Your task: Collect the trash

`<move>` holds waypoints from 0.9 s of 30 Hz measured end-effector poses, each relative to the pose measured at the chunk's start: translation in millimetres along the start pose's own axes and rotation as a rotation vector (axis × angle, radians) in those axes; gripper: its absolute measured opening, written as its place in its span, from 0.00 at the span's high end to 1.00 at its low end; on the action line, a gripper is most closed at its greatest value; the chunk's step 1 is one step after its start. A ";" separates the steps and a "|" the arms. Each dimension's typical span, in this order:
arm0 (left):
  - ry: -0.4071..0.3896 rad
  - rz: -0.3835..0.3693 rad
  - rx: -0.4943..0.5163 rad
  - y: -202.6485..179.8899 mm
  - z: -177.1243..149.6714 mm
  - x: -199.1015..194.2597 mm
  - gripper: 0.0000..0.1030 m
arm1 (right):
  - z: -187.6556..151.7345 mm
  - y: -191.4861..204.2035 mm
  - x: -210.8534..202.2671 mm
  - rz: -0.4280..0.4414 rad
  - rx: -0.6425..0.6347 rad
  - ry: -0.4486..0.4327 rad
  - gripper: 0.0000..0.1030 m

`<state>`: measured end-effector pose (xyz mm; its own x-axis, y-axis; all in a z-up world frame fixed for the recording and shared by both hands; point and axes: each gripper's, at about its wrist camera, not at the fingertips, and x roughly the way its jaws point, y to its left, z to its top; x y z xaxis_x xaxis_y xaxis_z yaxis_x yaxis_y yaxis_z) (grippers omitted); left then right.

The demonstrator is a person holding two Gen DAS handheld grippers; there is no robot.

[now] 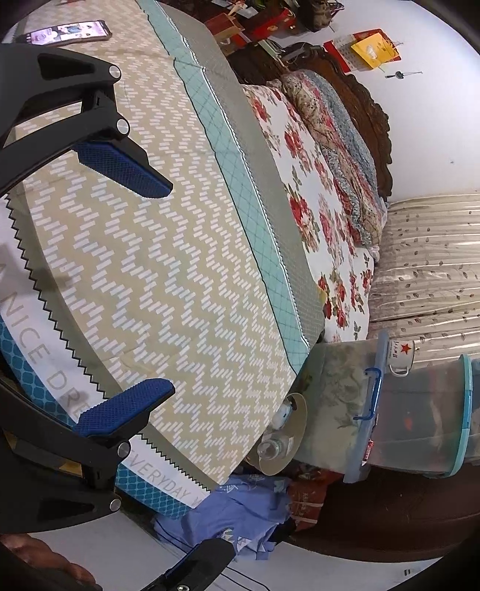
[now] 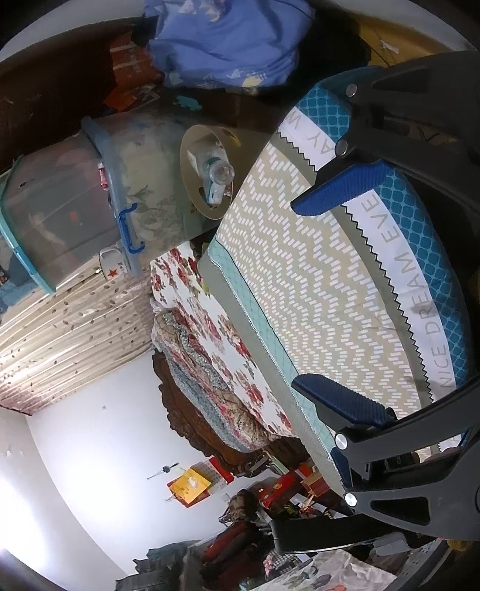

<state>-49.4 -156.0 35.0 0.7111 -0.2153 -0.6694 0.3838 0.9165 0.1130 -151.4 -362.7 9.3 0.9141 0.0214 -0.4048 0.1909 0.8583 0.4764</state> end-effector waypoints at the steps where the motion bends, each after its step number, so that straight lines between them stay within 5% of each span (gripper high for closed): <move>1: 0.003 0.002 0.002 -0.2 -0.6 0.0 0.08 | -0.3 -0.2 0.6 0.000 0.002 0.003 0.15; 27: 0.096 0.028 0.002 3.9 -11.6 7.2 0.08 | -8.2 -5.2 10.6 -0.010 0.027 0.049 0.12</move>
<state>-49.6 -150.1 22.1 0.6618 -0.1560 -0.7333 0.3657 0.9210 0.1342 -145.7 -362.8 -3.9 0.8938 0.0384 -0.4469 0.2101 0.8443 0.4929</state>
